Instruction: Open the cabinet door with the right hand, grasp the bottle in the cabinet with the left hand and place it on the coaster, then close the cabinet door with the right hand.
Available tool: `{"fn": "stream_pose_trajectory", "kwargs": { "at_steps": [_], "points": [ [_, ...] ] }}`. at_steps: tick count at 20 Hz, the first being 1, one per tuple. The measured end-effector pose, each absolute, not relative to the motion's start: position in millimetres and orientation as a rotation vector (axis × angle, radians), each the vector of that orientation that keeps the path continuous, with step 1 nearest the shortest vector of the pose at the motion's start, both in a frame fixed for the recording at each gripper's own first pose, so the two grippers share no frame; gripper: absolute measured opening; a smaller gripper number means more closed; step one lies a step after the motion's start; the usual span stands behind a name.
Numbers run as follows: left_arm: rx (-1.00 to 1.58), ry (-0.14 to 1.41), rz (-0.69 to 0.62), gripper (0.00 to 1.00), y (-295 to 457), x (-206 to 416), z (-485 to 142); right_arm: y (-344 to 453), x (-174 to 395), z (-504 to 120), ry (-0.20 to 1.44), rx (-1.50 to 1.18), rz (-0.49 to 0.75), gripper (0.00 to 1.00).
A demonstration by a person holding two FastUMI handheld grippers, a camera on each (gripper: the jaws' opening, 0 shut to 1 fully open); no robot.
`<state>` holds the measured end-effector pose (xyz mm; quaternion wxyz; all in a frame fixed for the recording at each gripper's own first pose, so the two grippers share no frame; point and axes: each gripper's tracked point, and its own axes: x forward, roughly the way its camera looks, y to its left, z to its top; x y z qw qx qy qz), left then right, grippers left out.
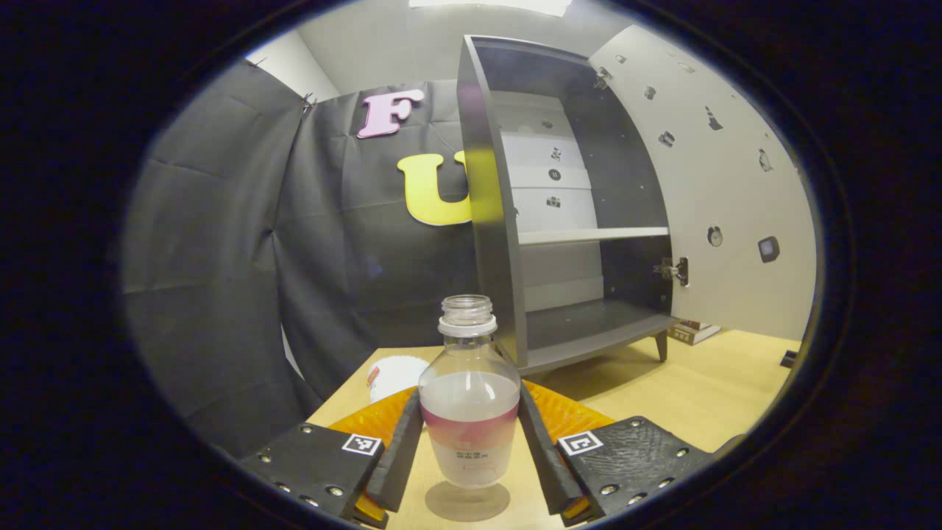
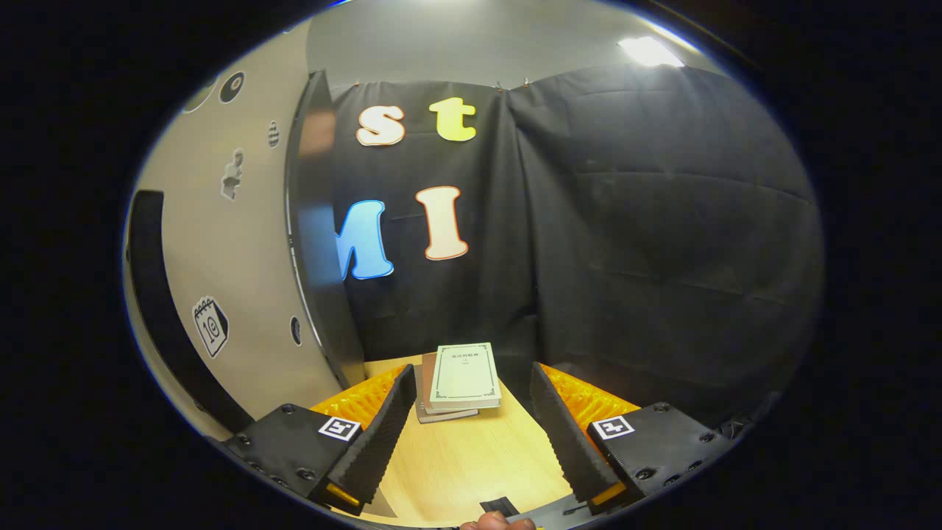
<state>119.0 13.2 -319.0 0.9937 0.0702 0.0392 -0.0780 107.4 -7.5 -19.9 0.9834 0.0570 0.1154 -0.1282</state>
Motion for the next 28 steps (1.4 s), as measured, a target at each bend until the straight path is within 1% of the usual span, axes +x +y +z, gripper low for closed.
{"fn": "stream_pose_trajectory", "kwargs": {
  "at_steps": [1,2,3,4,5,6,8,9,10,11,12,13,14,15,17,18,19,20,22,23,24,25,26,27,28],
  "points": [
    [0.138,0.081,-0.151,0.72,17,117,-326,-2,106,-13,0.233,0.166,-0.234,0.98],
    [0.129,0.082,-0.145,0.73,20,115,-333,-1,107,-3,0.222,0.220,-0.225,0.98],
    [0.116,0.084,-0.146,0.72,22,113,-340,-8,107,11,0.196,0.265,-0.231,0.98],
    [0.110,0.088,-0.144,0.72,23,110,-347,-15,107,26,0.159,0.294,-0.246,0.98],
    [0.111,0.090,-0.141,0.72,25,109,-353,-23,108,36,0.126,0.309,-0.267,1.00],
    [0.119,0.096,-0.142,0.72,26,108,-359,-28,108,40,0.106,0.316,-0.290,0.98],
    [0.108,0.124,-0.130,0.72,29,106,-373,-35,105,38,0.089,0.332,-0.336,0.98],
    [0.098,0.120,-0.121,0.72,30,106,-375,-39,102,34,0.087,0.343,-0.360,0.98],
    [0.106,0.114,-0.110,0.72,31,109,-376,-43,99,28,0.090,0.347,-0.392,0.92],
    [0.126,0.114,-0.105,0.71,31,109,-378,-47,96,22,0.089,0.341,-0.422,0.92],
    [0.148,0.118,-0.100,0.72,31,110,-381,-50,94,17,0.096,0.337,-0.443,0.92],
    [0.153,0.119,-0.098,0.71,30,107,-384,-46,93,10,0.110,0.335,-0.446,0.92],
    [0.147,0.114,-0.093,0.72,30,107,-382,-42,93,5,0.127,0.328,-0.441,0.98],
    [0.143,0.120,-0.091,0.72,31,106,-385,-40,94,1,0.137,0.313,-0.437,0.92],
    [0.130,0.140,-0.089,0.72,33,102,-389,-38,95,-1,0.140,0.275,-0.434,0.92],
    [0.125,0.145,-0.089,0.74,35,101,-389,-36,95,-3,0.145,0.262,-0.430,0.92],
    [0.118,0.152,-0.086,0.75,35,99,-391,-34,95,-7,0.155,0.257,-0.426,0.98],
    [0.115,0.156,-0.086,0.75,36,100,-389,-34,94,-11,0.164,0.255,-0.428,0.98],
    [0.121,0.171,-0.088,0.77,35,97,-389,-42,87,-20,0.154,0.245,-0.478,0.98],
    [0.125,0.175,-0.089,0.76,34,96,-389,-46,82,-27,0.149,0.242,-0.504,0.98],
    [0.128,0.180,-0.091,0.77,34,95,-388,-48,78,-39,0.160,0.240,-0.523,0.98],
    [0.129,0.185,-0.098,0.74,31,95,-388,-48,73,-53,0.187,0.241,-0.532,0.98],
    [0.127,0.191,-0.110,0.72,30,93,-388,-47,69,-67,0.220,0.246,-0.529,0.98],
    [0.131,0.190,-0.117,0.76,26,91,-385,-47,66,-79,0.248,0.253,-0.531,0.98],
    [0.143,0.182,-0.116,0.82,26,92,-379,-48,62,-86,0.261,0.262,-0.534,0.98]
  ]
}}
